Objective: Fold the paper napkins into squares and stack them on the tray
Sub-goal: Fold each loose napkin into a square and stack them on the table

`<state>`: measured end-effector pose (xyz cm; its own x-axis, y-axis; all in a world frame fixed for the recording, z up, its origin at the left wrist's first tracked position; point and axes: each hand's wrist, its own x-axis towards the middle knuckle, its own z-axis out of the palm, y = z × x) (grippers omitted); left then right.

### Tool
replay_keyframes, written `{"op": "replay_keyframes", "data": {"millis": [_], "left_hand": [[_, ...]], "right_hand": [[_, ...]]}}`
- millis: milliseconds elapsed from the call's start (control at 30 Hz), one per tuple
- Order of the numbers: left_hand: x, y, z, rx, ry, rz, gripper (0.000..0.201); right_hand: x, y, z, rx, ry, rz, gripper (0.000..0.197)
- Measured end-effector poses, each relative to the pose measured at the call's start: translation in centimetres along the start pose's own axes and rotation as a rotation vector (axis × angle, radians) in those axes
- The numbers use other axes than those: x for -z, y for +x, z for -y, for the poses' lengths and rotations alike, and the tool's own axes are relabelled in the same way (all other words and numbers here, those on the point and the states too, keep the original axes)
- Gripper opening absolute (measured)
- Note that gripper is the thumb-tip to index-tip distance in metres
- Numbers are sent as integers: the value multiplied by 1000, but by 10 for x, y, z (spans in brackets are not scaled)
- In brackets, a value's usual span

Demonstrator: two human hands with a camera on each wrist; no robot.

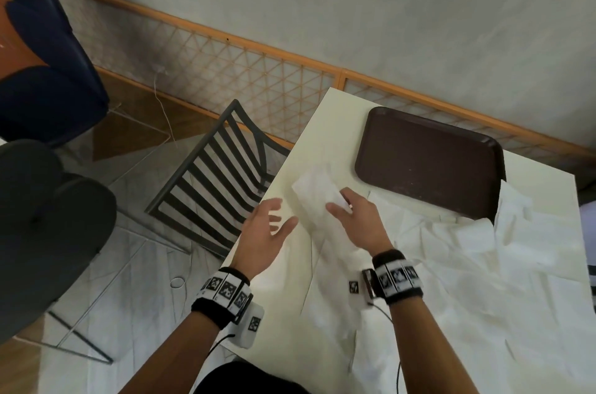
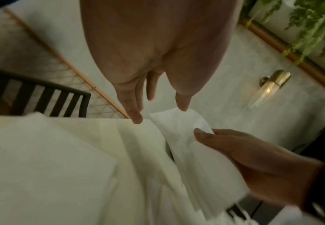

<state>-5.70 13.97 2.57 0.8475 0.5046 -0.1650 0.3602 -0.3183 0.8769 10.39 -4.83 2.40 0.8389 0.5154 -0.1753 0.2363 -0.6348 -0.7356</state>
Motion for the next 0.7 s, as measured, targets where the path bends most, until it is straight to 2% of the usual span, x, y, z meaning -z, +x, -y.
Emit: {"op": "replay_keyframes", "data": {"millis": [67, 100, 200, 367, 467, 533, 600, 633, 700], "left_hand": [[-6, 5, -17, 72, -143, -28, 67], [-10, 8, -24, 98, -214, -43, 67], [-27, 16, -38, 125, -346, -60, 46], [-59, 18, -45, 101, -302, -70, 20], [-83, 15, -45, 67, -200, 17, 15], [-98, 11, -48, -4, -105, 120, 16], [-104, 5, -55, -126, -39, 252, 15], [-103, 1, -62, -190, -44, 330, 14], [-94, -6, -81, -291, -92, 480, 14]], "right_hand": [[9, -33, 8, -16, 128, -36, 29], [13, -45, 9, -44, 193, -44, 25], [18, -72, 5, -118, 332, -75, 22], [22, -103, -13, -215, 387, -166, 20], [16, -110, -39, -328, 303, -215, 26], [10, -118, -55, -390, 163, -287, 45], [12, -126, -64, -327, 67, -387, 76], [17, -129, -65, -271, 91, -406, 89], [34, -131, -57, -205, 279, -315, 101]]}}
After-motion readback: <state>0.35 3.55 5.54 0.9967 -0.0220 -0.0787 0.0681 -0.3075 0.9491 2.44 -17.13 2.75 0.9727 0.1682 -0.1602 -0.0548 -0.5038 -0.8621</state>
